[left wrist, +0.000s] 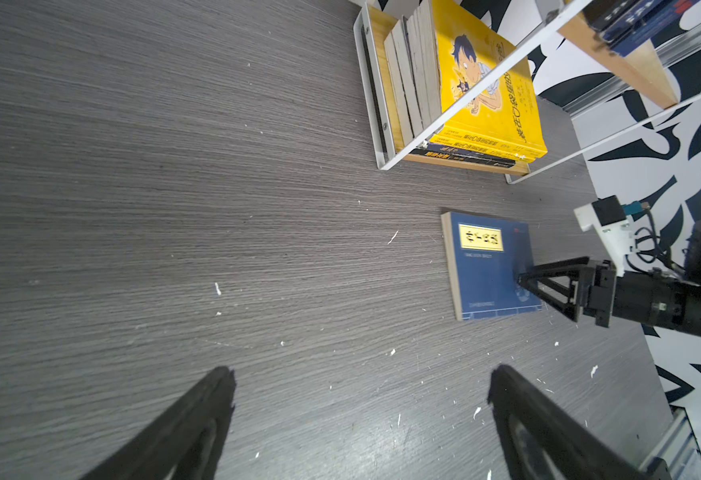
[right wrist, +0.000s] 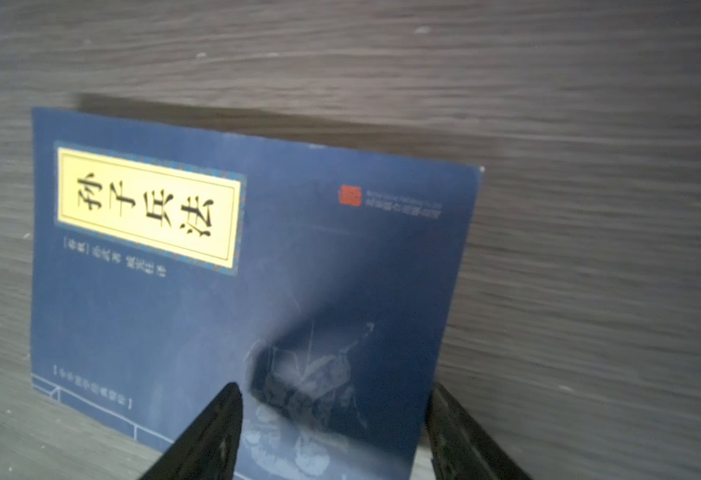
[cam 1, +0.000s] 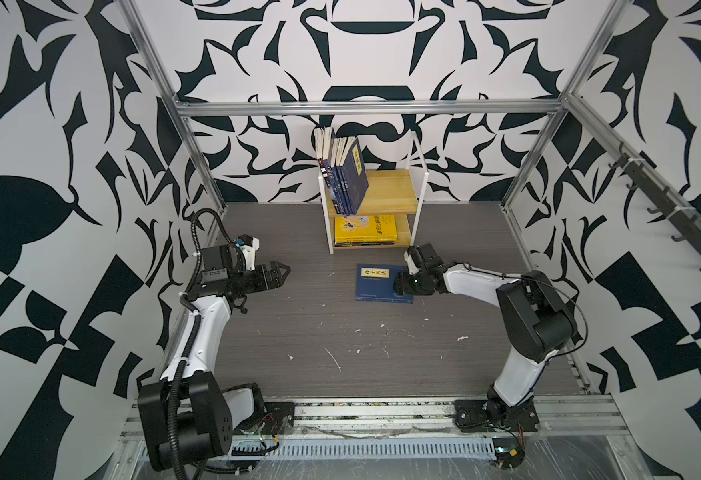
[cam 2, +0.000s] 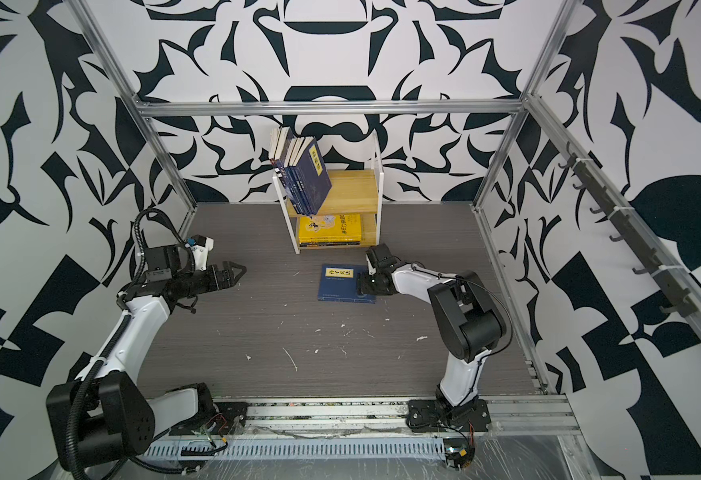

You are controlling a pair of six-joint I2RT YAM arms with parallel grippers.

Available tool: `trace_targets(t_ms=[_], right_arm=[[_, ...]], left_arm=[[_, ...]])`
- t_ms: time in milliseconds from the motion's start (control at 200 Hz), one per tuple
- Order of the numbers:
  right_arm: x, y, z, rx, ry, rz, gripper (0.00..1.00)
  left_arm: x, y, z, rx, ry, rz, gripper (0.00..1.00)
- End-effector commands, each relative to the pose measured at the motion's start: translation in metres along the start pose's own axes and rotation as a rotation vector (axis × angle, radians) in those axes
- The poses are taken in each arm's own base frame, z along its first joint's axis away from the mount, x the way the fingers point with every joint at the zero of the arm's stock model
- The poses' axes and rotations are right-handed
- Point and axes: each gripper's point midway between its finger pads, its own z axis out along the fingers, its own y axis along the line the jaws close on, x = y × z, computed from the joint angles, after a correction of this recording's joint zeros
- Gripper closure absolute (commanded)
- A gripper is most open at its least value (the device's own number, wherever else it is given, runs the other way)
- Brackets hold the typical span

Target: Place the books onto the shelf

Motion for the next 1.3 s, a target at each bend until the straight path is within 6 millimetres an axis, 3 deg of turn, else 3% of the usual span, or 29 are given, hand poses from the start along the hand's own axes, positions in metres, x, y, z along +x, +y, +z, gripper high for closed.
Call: trace_targets(t_ms=[0, 275, 530, 765, 850, 1050, 1175, 1295], right_arm=[[0.032, -0.006, 0.022, 0.062, 0.102, 0.037, 0.27], [0.002, -0.019, 0.005, 0.077, -0.032, 0.070, 0.26], [-0.023, -0.005, 0.027, -0.030, -0.085, 0.047, 0.27], [-0.028, 0.043, 0.042, -0.169, -0.123, -0.047, 0.31], [-0.023, 0.063, 0.046, -0.211, -0.127, -0.075, 0.32], [-0.004, 0.109, 0.053, -0.282, -0.114, -0.127, 0.32], [0.009, 0.131, 0.049, -0.323, -0.112, -0.173, 0.32], [0.009, 0.131, 0.029, -0.310, -0.154, -0.294, 0.30]], left_arm=[[-0.002, -0.007, 0.004, 0.035, 0.004, -0.005, 0.02], [-0.002, -0.007, 0.007, 0.035, 0.008, -0.016, 0.03], [-0.011, -0.011, 0.012, 0.059, 0.014, -0.049, 0.03], [-0.010, -0.009, 0.013, 0.050, 0.019, -0.033, 0.03], [-0.006, 0.000, 0.022, 0.028, 0.054, -0.044, 0.03], [0.009, -0.002, 0.037, 0.033, 0.116, -0.011, 0.03], [0.022, -0.003, 0.047, 0.031, 0.170, 0.023, 0.04], [0.033, -0.004, 0.058, 0.014, 0.242, 0.084, 0.04]])
